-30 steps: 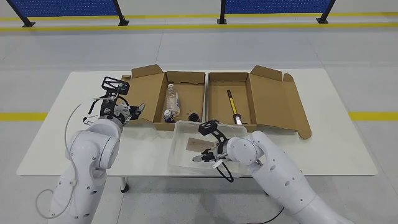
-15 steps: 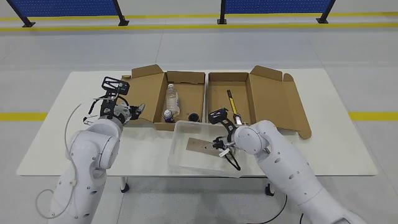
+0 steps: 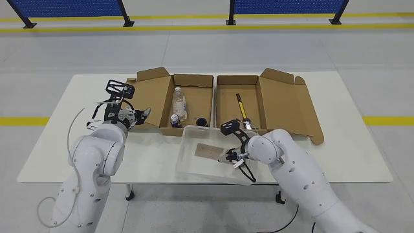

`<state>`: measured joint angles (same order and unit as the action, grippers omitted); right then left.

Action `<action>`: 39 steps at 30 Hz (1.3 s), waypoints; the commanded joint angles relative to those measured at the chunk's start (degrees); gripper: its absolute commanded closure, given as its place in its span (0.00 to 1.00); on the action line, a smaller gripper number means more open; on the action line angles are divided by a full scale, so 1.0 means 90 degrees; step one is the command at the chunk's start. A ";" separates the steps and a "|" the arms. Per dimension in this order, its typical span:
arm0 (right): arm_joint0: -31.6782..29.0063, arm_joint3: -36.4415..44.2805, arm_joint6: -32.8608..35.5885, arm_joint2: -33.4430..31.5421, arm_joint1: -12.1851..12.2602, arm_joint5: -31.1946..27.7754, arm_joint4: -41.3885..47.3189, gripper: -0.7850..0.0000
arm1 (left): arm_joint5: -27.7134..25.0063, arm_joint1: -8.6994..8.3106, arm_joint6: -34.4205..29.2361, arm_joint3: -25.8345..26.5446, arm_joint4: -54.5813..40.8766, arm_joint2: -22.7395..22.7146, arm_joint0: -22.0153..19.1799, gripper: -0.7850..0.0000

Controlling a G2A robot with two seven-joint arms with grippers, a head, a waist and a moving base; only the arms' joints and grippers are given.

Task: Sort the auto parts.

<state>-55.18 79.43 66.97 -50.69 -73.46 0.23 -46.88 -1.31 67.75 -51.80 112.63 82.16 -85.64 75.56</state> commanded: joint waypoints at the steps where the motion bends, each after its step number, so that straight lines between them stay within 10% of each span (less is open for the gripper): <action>1: 0.0011 -0.0084 -0.0049 0.0063 -0.0026 -0.0024 0.0096 0.00 | 0.0000 0.0000 0.0000 0.0000 0.0000 0.0000 0.0000 0.00; 20: 0.0245 -0.0363 -0.0539 0.0372 -0.0222 -0.0446 0.0961 0.00 | 0.0000 0.0000 0.0000 0.0000 0.0000 0.0000 0.0000 0.00; 29: 0.0723 -0.0054 0.0590 0.0610 -0.0196 -0.0125 -0.0123 0.00 | 0.0000 0.0000 0.0000 0.0000 0.0000 0.0000 0.0000 0.00; 35: 0.0798 0.0126 0.1129 0.0584 -0.0151 -0.0095 -0.0427 0.45 | 0.0000 0.0000 0.0000 0.0000 0.0000 0.0000 0.0000 0.00; 39: 0.0771 0.0179 0.1251 0.0576 -0.0135 -0.0057 -0.0551 0.31 | 0.0000 0.0000 0.0000 0.0000 0.0000 0.0000 0.0000 0.00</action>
<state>-48.17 81.01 78.14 -45.50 -74.69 -0.31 -51.69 -1.31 67.75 -51.80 112.63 82.16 -85.64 75.56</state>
